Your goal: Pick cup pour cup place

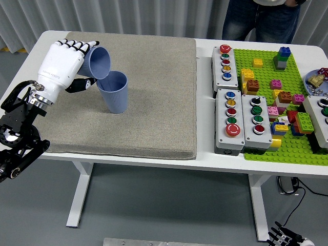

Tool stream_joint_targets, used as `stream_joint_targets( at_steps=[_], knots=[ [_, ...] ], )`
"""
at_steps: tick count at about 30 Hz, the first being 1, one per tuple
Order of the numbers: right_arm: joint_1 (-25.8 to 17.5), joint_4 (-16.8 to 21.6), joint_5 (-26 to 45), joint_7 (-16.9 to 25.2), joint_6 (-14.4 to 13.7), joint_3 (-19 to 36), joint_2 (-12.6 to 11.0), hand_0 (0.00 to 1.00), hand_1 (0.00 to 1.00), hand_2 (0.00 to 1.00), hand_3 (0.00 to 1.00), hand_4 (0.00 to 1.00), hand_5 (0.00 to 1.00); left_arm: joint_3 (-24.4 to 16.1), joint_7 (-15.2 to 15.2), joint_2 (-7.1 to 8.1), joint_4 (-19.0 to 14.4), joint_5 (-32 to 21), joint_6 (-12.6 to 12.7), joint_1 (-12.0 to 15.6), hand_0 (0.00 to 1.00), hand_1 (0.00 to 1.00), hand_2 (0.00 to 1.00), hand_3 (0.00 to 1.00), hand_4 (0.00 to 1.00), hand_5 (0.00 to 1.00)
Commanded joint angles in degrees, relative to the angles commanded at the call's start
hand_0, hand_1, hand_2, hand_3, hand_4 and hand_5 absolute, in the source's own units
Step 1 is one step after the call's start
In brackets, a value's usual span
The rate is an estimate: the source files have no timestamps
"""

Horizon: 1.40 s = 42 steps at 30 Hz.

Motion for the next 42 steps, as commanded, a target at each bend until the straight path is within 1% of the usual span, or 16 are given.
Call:
stream_joint_targets(
  at_steps=[8, 28, 42],
  knots=[
    [-0.13, 0.00, -0.01, 0.07, -0.06, 0.03, 0.02, 0.765, 0.694, 0.726, 0.616, 0.230, 0.154, -0.34, 0.00, 0.32, -0.19, 0.00, 0.00, -0.40, 0.459, 0.521, 0.639, 0.606, 0.293, 0.002],
    [-0.57, 0.00, -0.63, -0.12, -0.09, 0.59, 0.31, 0.765, 0.694, 0.726, 0.616, 0.229, 0.153, -0.18, -0.48, 0.39, -0.28, 0.00, 0.00, -0.19, 0.459, 0.521, 0.633, 0.602, 0.286, 0.002],
    [-0.53, 0.00, -0.72, 0.01, -0.25, 0.74, 0.36, 0.765, 0.695, 0.726, 0.616, 0.230, 0.157, -0.63, -0.69, 0.57, -0.65, 0.00, 0.00, -0.62, 0.458, 0.519, 0.630, 0.598, 0.279, 0.002]
  ],
)
